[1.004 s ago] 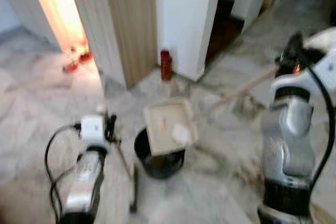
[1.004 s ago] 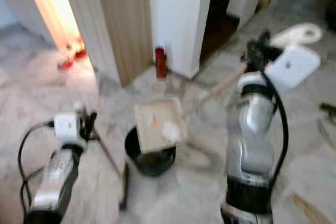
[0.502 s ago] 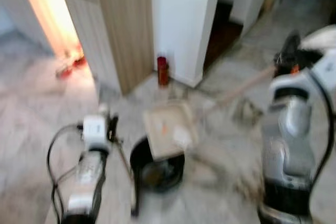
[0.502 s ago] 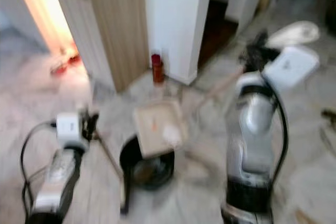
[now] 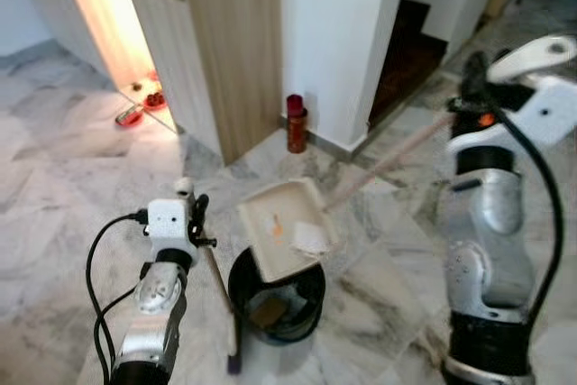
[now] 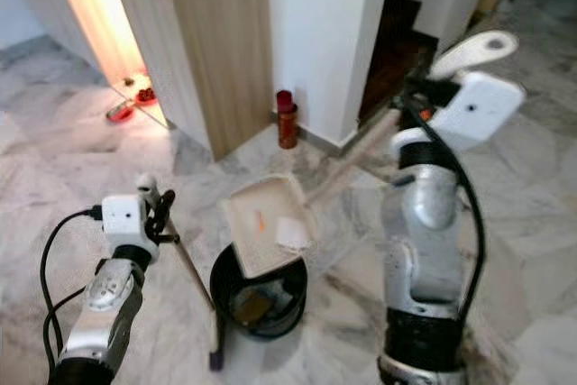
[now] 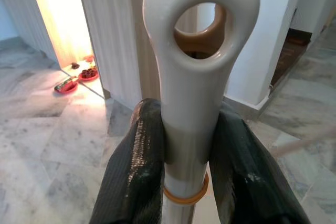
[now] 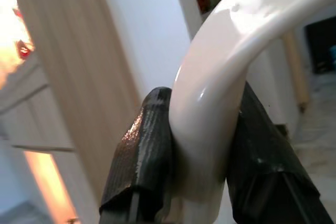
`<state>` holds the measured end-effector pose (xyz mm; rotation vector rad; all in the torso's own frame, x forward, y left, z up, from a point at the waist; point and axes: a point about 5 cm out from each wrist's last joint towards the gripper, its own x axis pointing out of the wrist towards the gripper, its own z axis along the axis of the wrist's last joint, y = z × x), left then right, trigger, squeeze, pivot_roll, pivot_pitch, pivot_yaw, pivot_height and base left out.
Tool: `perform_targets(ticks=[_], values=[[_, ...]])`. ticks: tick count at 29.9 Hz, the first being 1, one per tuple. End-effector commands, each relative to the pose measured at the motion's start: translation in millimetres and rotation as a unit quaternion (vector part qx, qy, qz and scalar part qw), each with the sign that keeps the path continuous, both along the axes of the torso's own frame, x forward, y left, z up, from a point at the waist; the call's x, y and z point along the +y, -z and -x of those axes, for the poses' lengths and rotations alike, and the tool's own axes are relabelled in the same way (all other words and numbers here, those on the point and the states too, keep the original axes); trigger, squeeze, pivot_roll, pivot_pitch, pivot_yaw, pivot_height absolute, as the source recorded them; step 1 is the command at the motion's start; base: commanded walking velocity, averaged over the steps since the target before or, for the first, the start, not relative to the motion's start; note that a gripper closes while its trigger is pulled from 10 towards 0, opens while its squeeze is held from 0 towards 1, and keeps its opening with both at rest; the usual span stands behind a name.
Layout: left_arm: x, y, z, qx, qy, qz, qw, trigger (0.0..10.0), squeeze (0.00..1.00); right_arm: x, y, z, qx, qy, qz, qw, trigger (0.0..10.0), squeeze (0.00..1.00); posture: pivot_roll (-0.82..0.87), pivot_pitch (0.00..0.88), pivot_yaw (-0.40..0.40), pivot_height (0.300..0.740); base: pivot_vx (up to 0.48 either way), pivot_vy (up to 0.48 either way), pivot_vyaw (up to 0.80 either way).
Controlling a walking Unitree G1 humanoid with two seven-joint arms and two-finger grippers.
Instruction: Sweep floor
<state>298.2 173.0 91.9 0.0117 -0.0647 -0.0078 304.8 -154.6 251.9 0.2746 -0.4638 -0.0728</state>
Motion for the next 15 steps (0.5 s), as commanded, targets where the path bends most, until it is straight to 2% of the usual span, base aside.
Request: perform_targets(ticks=[1, 5, 15], values=[[-1.1, -8, -2.9, -0.020, 0.005, -0.005, 1.000, 10.0, 0.00, 8.2, -10, 6.4, -0.033, -0.013, 0.000, 0.999, 10.0, 0.00, -0.01, 0.000, 0.020, 0.740, 0.000, 0.000, 0.00], [-2.0, -8, -2.6, -0.020, 0.006, -0.004, 1.000, 10.0, 0.00, 18.6, -14, 7.8, -0.045, -0.034, -0.007, 0.998, 10.0, 0.00, -0.01, 0.000, 0.017, 0.740, 0.000, 0.000, 0.00], [-4.2, -8, -2.0, -0.022, 0.011, -0.001, 1.000, 10.0, 0.00, 45.7, -23, 16.3, -0.088, -0.093, 0.067, 0.990, 10.0, 0.00, -0.01, 0.000, 0.018, 0.740, 0.000, 0.000, 0.00]])
